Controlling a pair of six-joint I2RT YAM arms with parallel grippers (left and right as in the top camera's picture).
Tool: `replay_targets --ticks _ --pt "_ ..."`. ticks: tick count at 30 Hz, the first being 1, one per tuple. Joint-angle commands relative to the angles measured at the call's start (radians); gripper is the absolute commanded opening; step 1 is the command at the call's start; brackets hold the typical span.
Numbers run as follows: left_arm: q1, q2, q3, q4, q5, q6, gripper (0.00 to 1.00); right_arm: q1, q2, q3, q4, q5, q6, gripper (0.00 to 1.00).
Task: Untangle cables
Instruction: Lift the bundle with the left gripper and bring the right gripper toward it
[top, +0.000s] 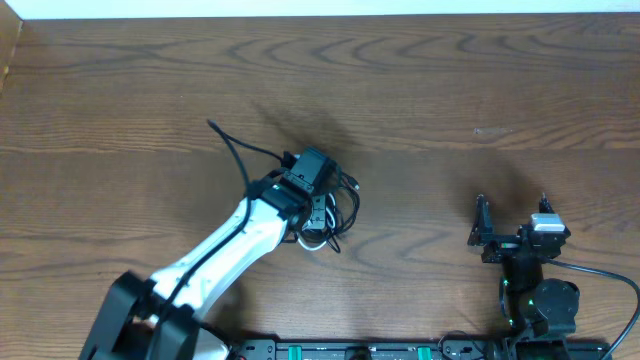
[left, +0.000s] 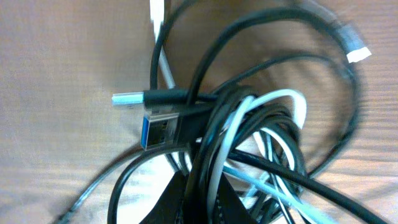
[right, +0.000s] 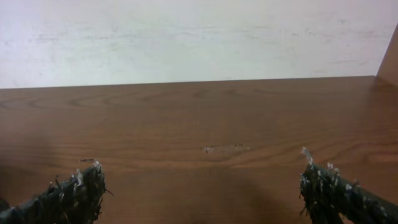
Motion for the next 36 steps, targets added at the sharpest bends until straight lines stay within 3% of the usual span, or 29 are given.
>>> replay_targets --ticks 1,14,20,24,28,36 --pt "-0.002 -0.101 0.034 0.047 -0.013 0.113 0.08 -0.004 -0.004 -0.002 -0.003 0.005 -0.012 0.99" --pt "-0.002 -0.353 0.034 0.254 0.022 0.363 0.08 -0.004 -0.004 -0.002 -0.003 0.005 -0.013 0.99" --pt "-0.002 -0.366 0.034 0.341 0.203 0.546 0.08 -0.004 -0.004 -0.002 -0.003 0.004 -0.012 0.99" --pt "-0.002 -0.366 0.034 0.413 0.451 0.671 0.08 -0.004 -0.004 -0.002 -0.002 0.004 -0.002 0.99" --pt "-0.002 -0.366 0.034 0.433 0.617 0.748 0.08 -0.004 -0.004 -0.002 0.015 -0.105 0.118 0.99" --pt "-0.002 -0.366 0.034 0.52 0.662 0.782 0.08 -0.004 -0.003 0.024 0.224 -0.409 0.271 0.99"
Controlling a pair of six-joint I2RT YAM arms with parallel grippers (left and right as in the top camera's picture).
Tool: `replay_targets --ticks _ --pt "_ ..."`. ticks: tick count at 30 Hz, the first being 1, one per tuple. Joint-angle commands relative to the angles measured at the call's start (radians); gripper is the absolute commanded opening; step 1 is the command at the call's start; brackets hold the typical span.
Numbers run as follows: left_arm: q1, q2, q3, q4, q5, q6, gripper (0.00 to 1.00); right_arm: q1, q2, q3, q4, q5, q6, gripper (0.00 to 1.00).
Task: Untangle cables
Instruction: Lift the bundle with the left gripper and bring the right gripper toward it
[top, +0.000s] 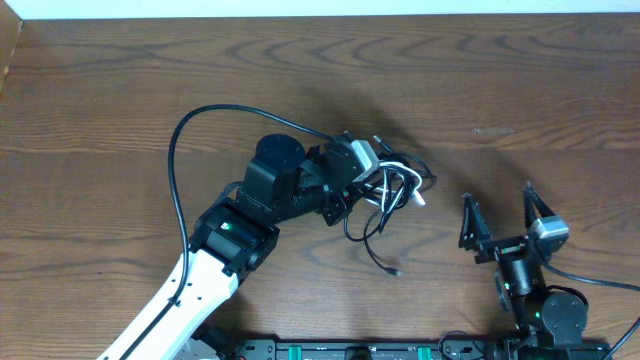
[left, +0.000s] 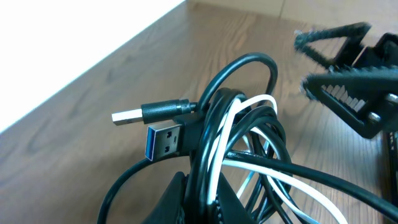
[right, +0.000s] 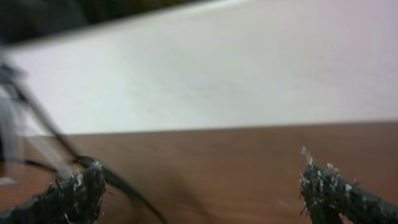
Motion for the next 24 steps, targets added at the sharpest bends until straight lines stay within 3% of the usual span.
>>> replay_targets --ticks 1,8,15,19,24 --pt "-0.001 -0.011 0.034 0.058 0.061 0.012 0.08 -0.004 0.0 0.04 0.013 -0.175 0.139 0.99" --pt "-0.001 -0.011 0.034 0.121 0.049 -0.022 0.08 -0.004 0.106 0.224 -0.087 -0.259 0.155 0.99" --pt "-0.001 -0.011 0.034 0.197 0.021 -0.025 0.08 -0.004 0.417 0.535 -0.242 -0.414 0.132 0.99" --pt "-0.001 -0.011 0.034 0.272 -0.229 -0.214 0.08 -0.004 0.574 0.64 -0.179 -0.615 0.093 0.99" --pt "-0.001 -0.011 0.034 0.298 -0.303 -0.439 0.08 -0.002 0.674 0.651 -0.014 -0.792 0.177 0.99"
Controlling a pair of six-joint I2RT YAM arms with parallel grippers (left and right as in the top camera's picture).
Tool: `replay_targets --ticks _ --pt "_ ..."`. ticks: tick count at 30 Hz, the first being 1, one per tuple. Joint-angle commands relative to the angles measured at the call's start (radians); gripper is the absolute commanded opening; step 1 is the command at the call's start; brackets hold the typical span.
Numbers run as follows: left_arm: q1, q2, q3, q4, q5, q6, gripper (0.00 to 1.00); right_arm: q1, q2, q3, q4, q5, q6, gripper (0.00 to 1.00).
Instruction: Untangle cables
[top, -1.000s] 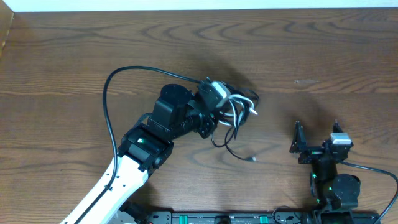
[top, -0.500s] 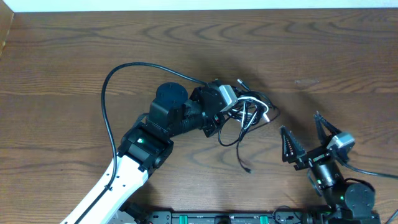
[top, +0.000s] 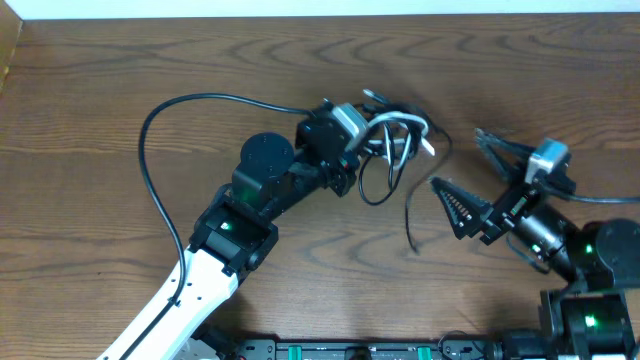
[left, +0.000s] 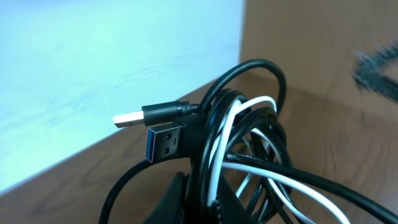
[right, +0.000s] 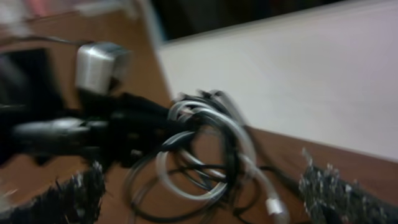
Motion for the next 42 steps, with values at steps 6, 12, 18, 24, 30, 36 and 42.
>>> replay_targets --ticks 6,12,18,24,30,36,42 --pt "0.008 -0.019 0.034 -0.003 -0.102 -0.316 0.07 -0.002 0.118 0.017 -0.06 -0.123 0.058 0.99" --pt "0.019 -0.023 0.033 -0.011 -0.113 -0.369 0.07 -0.002 0.178 0.016 -0.073 -0.063 0.058 0.99" --pt "0.019 -0.03 0.034 -0.013 -0.193 -0.475 0.07 -0.001 0.249 0.017 -0.162 0.036 -0.007 0.99" --pt "0.019 -0.039 0.034 0.035 -0.222 -0.645 0.08 0.0 0.365 0.016 -0.185 0.01 -0.121 0.93" --pt "0.019 -0.041 0.034 0.05 -0.221 -0.727 0.07 0.018 0.449 0.016 -0.163 -0.004 -0.165 0.87" --pt "0.019 -0.041 0.034 0.047 -0.221 -0.911 0.07 0.049 0.467 0.017 -0.105 -0.006 -0.164 0.82" --pt "0.019 -0.041 0.034 0.058 -0.241 -1.048 0.07 0.071 0.467 0.016 -0.087 -0.009 -0.167 0.72"
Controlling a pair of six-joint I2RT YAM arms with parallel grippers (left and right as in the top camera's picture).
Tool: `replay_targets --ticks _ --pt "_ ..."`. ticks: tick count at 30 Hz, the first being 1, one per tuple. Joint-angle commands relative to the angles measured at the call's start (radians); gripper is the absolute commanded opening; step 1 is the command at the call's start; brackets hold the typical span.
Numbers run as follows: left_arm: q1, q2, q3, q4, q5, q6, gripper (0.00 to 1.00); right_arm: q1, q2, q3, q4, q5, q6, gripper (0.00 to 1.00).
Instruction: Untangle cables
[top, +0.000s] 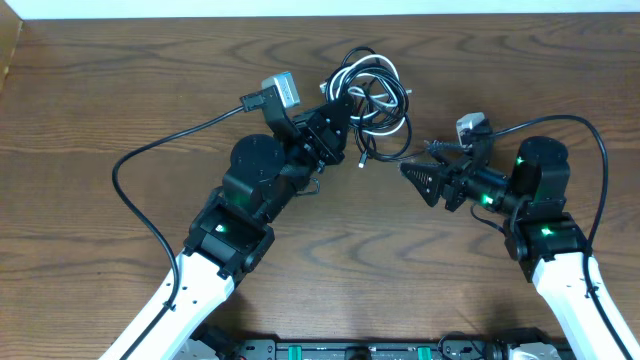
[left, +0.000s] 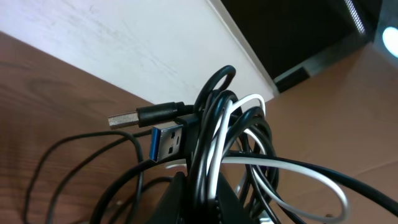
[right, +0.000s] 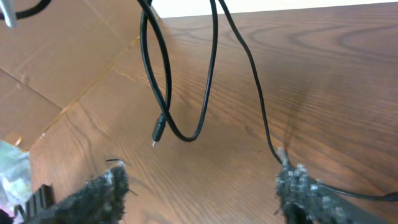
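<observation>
A knot of black and white cables (top: 372, 82) hangs above the far middle of the table, and my left gripper (top: 338, 118) is shut on it. In the left wrist view the strands (left: 214, 134) run up out of the gripper (left: 202, 202), with two USB plugs (left: 163, 140) sticking out to the left. My right gripper (top: 425, 165) is open just right of the knot, pointing at it. In the right wrist view a loose black loop (right: 166, 87) with a small plug dangles ahead of the open gripper (right: 200, 186), and a thin black strand (right: 258, 106) reaches the right fingertip (right: 292, 177).
The wooden table (top: 480, 60) stretches out all round. The left arm's own black lead (top: 130, 165) arcs out over the left half. A cardboard wall (right: 56, 68) stands at the table's left end. A black rail (top: 330, 352) lines the near edge.
The left gripper has carried the knot further back and a little left. The right gripper has come in closer, now under the dangling loops rather than facing the knot.
The left gripper was down on the knot on the table while the right gripper stood open at the near right. Then the knot was off the table and shifted right. Then it was higher, with the right arm turned towards it. Now both meet at the far middle.
</observation>
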Motion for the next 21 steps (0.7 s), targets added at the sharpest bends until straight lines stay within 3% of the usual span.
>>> replay_targets --ticks 1,6,11,13,14,21 --pt "0.004 -0.021 0.034 0.014 -0.04 -0.129 0.07 0.011 0.001 0.014 0.008 -0.027 -0.015 0.71" --pt "0.004 -0.021 0.033 0.014 -0.104 -0.242 0.07 0.011 0.001 0.013 0.057 -0.127 -0.015 0.7" --pt "0.004 -0.021 0.033 0.011 -0.151 -0.255 0.07 0.013 0.001 0.013 0.12 -0.196 0.013 0.9" --pt "0.004 -0.021 0.033 0.006 -0.174 -0.315 0.07 0.019 0.001 0.014 0.121 -0.195 0.012 0.91" --pt "0.004 -0.021 0.033 0.006 -0.186 -0.353 0.07 0.022 0.003 0.013 0.122 -0.195 0.012 0.99" --pt "0.004 -0.021 0.033 0.007 -0.274 -0.492 0.08 0.041 0.042 0.013 0.161 -0.089 0.173 0.99"
